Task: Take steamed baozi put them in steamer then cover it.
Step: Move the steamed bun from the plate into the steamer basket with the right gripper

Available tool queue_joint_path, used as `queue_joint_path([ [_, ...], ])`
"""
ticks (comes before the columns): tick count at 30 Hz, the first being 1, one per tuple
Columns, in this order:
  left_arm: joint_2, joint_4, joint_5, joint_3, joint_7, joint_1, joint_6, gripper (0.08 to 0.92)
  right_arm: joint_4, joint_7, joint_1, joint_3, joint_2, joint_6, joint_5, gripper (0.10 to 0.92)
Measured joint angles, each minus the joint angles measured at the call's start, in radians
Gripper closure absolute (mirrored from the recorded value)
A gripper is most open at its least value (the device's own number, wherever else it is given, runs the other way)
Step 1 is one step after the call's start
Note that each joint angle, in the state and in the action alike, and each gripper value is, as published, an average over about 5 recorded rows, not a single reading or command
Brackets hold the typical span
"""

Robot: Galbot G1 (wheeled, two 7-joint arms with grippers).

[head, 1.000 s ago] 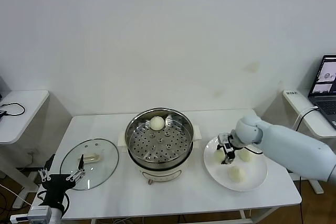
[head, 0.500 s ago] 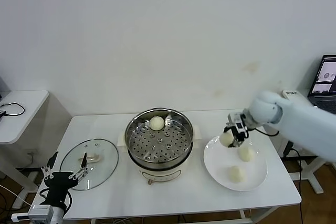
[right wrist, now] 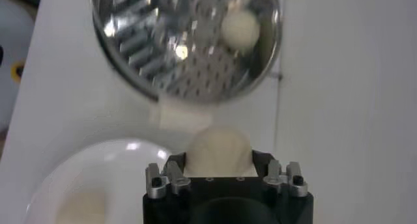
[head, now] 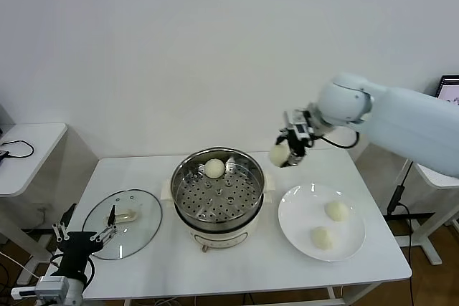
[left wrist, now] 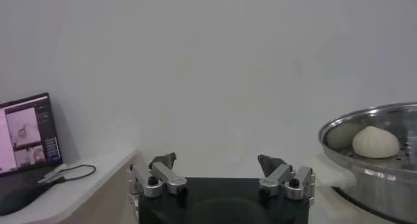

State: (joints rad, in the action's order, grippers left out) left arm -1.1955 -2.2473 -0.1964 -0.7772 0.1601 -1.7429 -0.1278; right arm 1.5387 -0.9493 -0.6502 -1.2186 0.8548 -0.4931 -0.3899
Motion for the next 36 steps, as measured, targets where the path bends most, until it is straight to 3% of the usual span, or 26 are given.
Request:
queue_joint_path([
  [19, -0.003, 0.001, -0.007, -0.032, -0.004, 0.012, -0.006, 0.177, -0.251, 0.087, 0.150, 0.016, 0.423, -0.073, -0.066, 0.372],
  [36, -0.006, 0.002, -0.008, -0.034, -0.005, 0.008, -0.003, 0.177, -0.436, 0.111, 0.264, 0.022, 0.625, -0.082, -0.012, 0.368],
])
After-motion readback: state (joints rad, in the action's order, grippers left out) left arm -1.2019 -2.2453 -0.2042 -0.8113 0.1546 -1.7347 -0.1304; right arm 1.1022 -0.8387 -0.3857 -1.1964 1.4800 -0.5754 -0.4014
